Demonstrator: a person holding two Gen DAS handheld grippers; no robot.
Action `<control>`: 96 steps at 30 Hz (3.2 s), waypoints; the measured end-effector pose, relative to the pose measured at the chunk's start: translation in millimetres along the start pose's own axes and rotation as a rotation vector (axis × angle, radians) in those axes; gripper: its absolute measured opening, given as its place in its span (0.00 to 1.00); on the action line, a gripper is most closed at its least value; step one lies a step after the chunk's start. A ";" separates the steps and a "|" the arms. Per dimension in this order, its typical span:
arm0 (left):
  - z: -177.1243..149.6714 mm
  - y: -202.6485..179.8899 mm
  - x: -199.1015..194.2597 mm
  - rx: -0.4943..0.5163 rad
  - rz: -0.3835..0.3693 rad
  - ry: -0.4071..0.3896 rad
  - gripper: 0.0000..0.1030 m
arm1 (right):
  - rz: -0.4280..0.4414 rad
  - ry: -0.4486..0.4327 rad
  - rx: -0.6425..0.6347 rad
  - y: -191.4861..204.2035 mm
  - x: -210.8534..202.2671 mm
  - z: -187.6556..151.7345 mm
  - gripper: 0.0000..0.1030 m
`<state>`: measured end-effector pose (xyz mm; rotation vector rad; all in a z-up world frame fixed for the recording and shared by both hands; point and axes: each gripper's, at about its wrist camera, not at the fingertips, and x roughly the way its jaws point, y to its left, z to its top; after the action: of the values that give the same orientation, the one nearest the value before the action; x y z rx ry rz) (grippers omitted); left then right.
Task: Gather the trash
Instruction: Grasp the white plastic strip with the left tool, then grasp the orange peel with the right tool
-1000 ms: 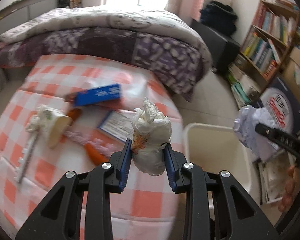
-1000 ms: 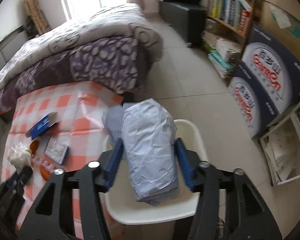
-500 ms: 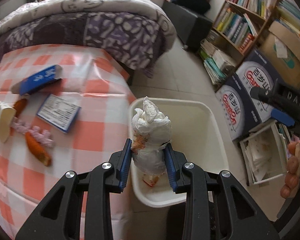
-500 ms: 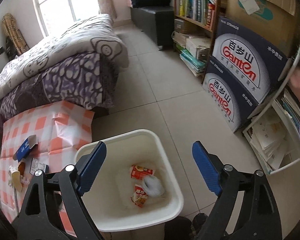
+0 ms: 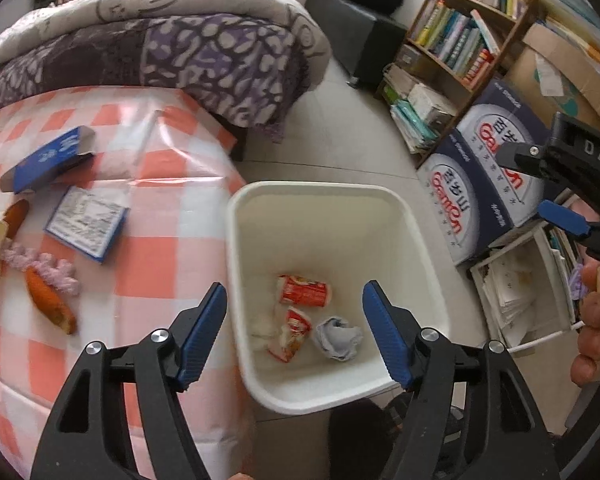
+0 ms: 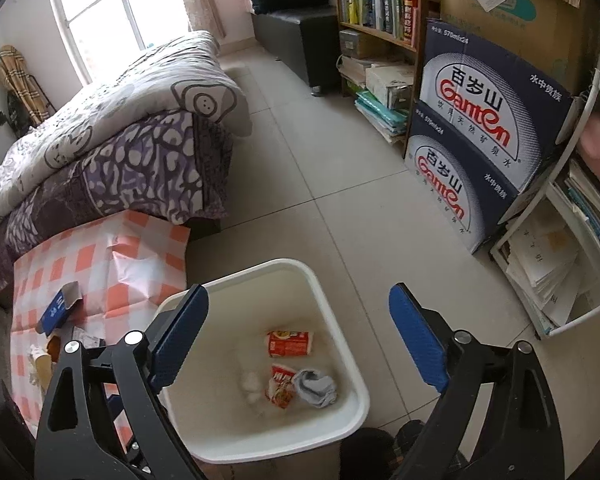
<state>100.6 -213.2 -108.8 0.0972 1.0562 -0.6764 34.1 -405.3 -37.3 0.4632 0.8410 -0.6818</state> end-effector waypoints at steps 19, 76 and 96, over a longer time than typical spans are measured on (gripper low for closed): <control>-10.1 235.2 -26.8 -0.194 0.516 0.204 0.84 | 0.112 0.124 -0.243 122.6 14.9 -43.8 0.91; -22.2 285.8 -153.8 -0.417 0.390 -0.122 0.25 | 0.486 0.280 -0.654 319.1 10.3 -158.7 0.11; -24.7 294.8 -150.4 -0.439 0.376 -0.091 0.26 | 0.451 0.482 -0.779 333.6 49.8 -198.2 0.35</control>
<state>198.7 101.2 -67.3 -0.1134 1.0404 -0.1009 191.3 -67.9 -157.9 0.0875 1.3168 0.2098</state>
